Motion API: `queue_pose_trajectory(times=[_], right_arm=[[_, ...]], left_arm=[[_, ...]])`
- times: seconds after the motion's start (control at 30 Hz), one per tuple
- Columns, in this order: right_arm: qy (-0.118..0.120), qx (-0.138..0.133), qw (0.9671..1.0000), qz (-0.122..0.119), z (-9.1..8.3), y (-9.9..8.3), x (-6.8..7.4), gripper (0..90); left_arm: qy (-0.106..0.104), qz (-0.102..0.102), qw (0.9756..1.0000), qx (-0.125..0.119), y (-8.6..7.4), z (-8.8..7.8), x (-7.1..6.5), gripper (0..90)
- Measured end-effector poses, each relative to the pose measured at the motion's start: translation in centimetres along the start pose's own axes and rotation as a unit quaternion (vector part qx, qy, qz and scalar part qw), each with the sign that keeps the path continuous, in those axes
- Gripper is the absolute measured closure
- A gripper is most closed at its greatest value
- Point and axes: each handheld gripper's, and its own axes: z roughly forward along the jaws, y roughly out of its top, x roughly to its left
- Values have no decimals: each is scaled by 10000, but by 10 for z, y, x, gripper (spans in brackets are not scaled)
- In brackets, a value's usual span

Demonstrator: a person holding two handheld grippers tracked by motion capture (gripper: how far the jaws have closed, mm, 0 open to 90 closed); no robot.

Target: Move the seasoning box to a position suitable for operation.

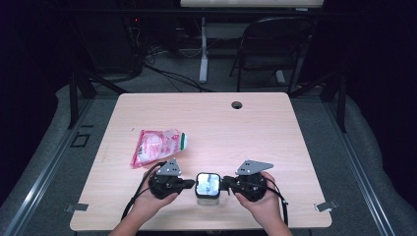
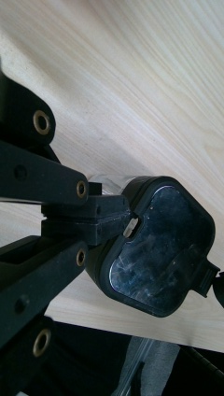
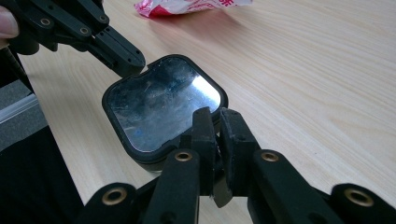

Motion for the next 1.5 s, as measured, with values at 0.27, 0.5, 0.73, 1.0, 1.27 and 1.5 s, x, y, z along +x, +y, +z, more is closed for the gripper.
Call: queue_pose_trajectory(times=[0.27, 0.5, 0.73, 1.0, 1.27, 1.5], right_arm=[[34, -20, 10000, 26, 0, -1, -1, 846], [31, -34, 10000, 54, 0, -1, -1, 845], [43, -48, 10000, 61, 0, -2, -2, 845], [53, -50, 9999, 75, 0, -2, -2, 843], [79, -76, 9999, 119, 0, -3, -3, 840], [85, -83, 9998, 129, 0, -4, -3, 832]], left_arm=[[16, 24, 10000, 10, 0, 3, -1, 900], [25, 19, 10000, -9, 0, 3, -1, 900], [9, 8, 9999, -104, 1, 2, -2, 900], [21, -5, 9998, -174, 2, 0, -2, 900], [41, -26, 9996, -293, 5, -3, -4, 898], [9, -16, 9989, -465, 8, -7, -6, 893]])
